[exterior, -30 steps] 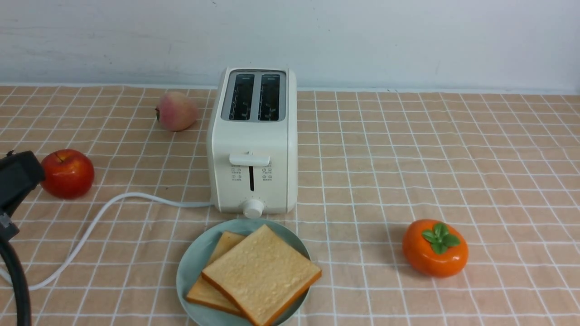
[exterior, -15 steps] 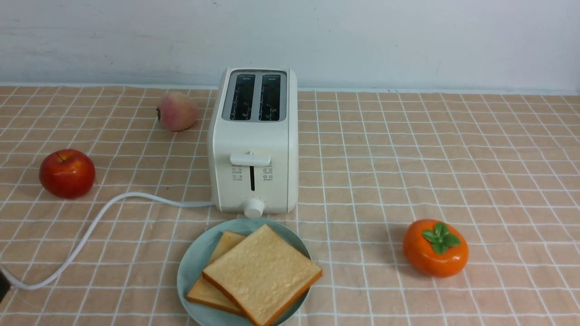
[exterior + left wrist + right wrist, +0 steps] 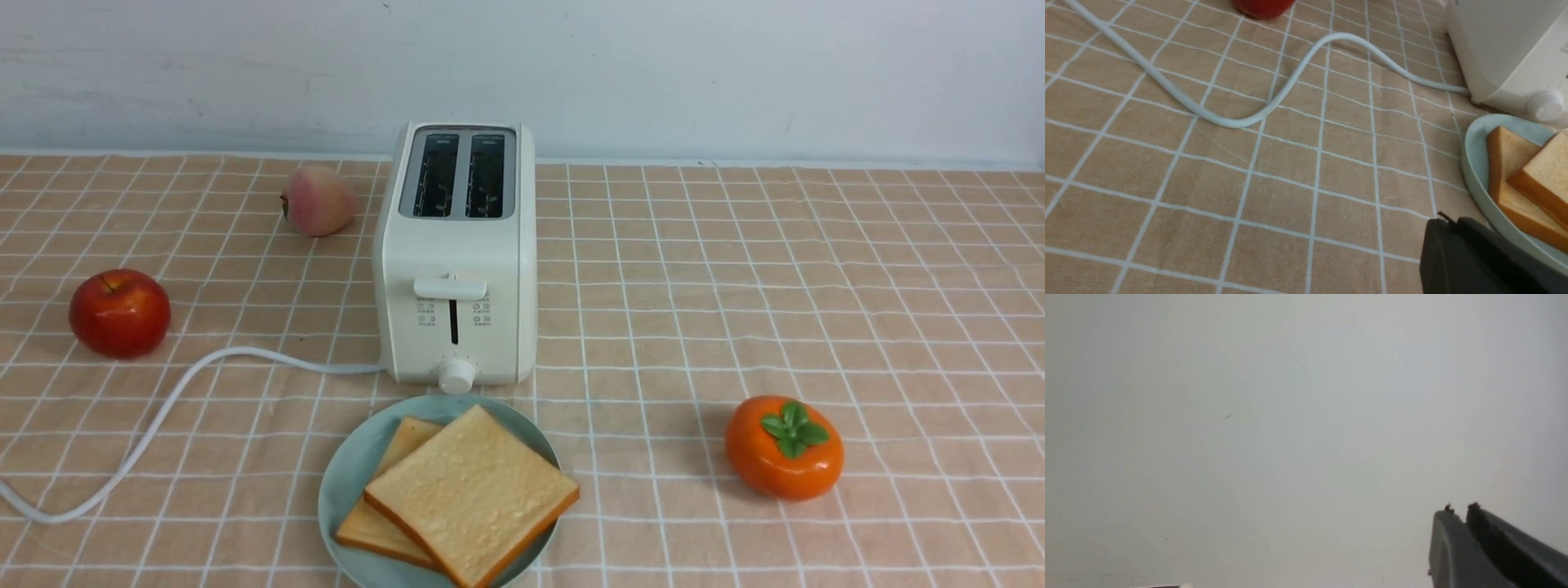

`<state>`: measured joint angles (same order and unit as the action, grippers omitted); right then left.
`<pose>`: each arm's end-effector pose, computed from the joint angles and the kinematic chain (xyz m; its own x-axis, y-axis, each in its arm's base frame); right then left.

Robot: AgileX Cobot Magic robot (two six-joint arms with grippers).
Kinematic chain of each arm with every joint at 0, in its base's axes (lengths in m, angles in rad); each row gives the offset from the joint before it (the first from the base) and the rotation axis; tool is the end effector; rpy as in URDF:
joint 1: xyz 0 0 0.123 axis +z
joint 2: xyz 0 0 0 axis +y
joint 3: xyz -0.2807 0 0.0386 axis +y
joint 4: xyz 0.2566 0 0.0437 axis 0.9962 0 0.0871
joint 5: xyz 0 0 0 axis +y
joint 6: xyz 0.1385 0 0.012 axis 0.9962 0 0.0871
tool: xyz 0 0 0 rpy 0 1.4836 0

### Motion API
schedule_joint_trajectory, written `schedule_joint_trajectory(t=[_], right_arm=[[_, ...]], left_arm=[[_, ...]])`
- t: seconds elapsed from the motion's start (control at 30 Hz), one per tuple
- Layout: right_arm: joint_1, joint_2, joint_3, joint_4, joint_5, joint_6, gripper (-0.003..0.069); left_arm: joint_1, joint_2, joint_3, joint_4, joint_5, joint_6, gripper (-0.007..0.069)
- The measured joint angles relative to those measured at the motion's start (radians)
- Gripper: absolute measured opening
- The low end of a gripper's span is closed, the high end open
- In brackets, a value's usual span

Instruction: Take toasted bread from bread machine on light coffee tablecloth place on plate.

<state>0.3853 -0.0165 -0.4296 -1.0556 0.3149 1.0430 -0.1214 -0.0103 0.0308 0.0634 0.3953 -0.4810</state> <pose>0.0660 -0.0138 0.3560 0.3375 0.1465 -0.9299 -0.1326 0.9854 0.1072 0.1075 -0.0097 0.1523 -0.3318 -0.3725 -0.8667 -0.0416 0.9236 -0.3810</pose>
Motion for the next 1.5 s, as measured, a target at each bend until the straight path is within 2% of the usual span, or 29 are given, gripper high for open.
schedule_joint_trajectory(t=[1.1,1.17,1.23,1.33,1.37,1.4,1.43,1.5], right_arm=[[0.0,0.0,0.0,0.003,-0.003,0.0,0.0098],[0.0,0.0,0.0,0.065,-0.01,-0.017,0.0099],[0.0,0.0,0.0,0.192,-0.011,-0.095,0.0099],[0.0,0.0,0.0,0.49,-0.008,-0.339,0.0103],[0.0,0.0,0.0,0.639,-0.005,-0.478,0.0104],[0.0,0.0,0.0,0.66,-0.003,-0.499,0.0104],[0.0,0.0,0.0,0.819,0.001,-0.659,0.0107],[0.0,0.0,0.001,0.97,0.005,-0.819,0.0108]], left_arm=[[-0.012,0.0,0.0,0.003,0.003,0.0,0.0039],[-0.012,0.0,0.0,0.003,0.003,0.0,0.0042],[-0.012,0.0,0.0,0.003,0.003,0.0,0.0046],[-0.012,0.0,0.0,0.003,0.003,0.0,0.005],[-0.012,0.0,0.0,0.003,0.003,0.0,0.0052],[-0.012,0.0,0.0,0.003,0.003,0.0,0.0053],[-0.012,0.0,0.0,0.003,0.003,0.0,0.0055],[-0.012,0.0,0.0,0.003,0.003,0.0,0.0057]])
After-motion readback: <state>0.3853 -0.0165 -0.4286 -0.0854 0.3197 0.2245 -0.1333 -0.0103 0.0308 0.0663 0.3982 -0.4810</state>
